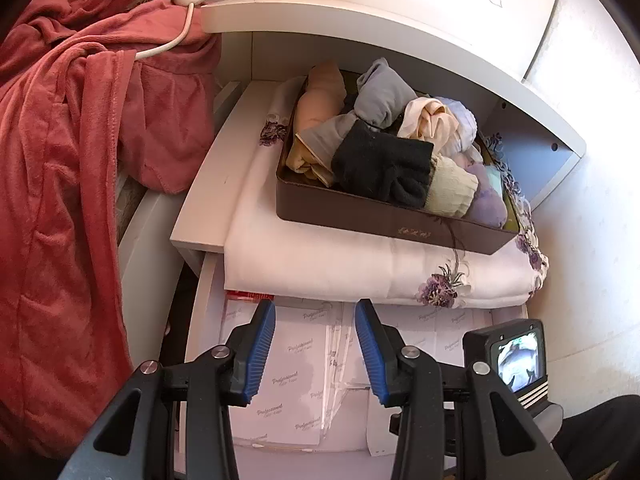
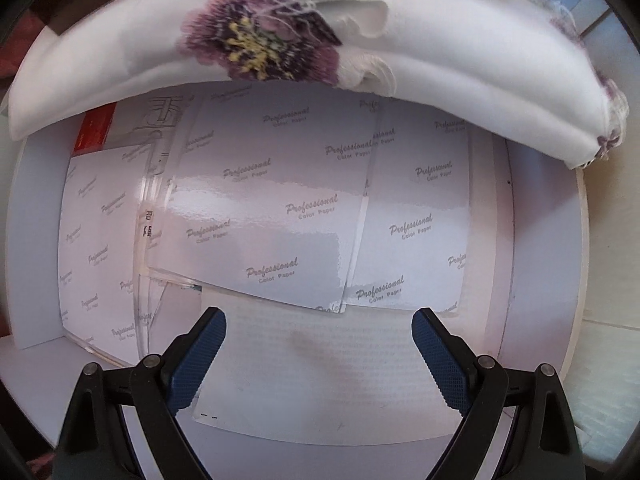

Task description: Organize soft objects

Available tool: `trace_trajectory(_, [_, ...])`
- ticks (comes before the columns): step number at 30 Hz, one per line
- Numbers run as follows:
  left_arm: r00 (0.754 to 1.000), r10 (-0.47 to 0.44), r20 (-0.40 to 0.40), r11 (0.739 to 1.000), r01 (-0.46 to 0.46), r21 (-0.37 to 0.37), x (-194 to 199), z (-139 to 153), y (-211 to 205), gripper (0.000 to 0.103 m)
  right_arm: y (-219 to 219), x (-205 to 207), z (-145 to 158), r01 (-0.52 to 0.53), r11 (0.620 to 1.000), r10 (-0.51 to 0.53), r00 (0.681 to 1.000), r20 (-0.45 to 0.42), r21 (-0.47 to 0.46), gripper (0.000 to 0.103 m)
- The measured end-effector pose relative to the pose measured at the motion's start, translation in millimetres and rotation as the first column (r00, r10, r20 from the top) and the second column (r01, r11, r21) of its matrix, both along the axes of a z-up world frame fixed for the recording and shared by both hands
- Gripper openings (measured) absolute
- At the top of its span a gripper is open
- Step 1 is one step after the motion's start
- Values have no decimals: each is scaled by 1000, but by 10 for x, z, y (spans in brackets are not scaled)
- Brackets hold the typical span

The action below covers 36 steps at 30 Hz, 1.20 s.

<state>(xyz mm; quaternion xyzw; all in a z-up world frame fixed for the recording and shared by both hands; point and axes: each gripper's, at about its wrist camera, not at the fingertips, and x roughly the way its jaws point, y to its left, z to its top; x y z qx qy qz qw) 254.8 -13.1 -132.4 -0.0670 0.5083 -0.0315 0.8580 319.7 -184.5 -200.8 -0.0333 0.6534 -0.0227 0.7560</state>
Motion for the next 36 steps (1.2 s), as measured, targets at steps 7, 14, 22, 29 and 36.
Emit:
trace_trajectory(7, [1000,1,1,1000,-1,10,-133,9,-24,42,54,-29,316,16,1000,-15,996,89,-16,95])
trace_trajectory(14, [1000,12,-1,1000,-12,13,-277,13,-4,42,95,-86,663,33,999,-30,985,167,-17,95])
trace_trajectory(22, [1000,9,-1,999,-9,31,-446,3,11,42,65,-240,935,60,998,-56,975,215,-14,97])
trace_trajectory(29, [1000,1,27,999,-3,52,-573,79,-2,42,-10,-391,1324,89,996,-83,945,317,-4,99])
trace_trajectory(36, [996,1,89,998,-6,57,-701,265,-7,42,-67,-567,1753,105,994,-100,896,433,12,101])
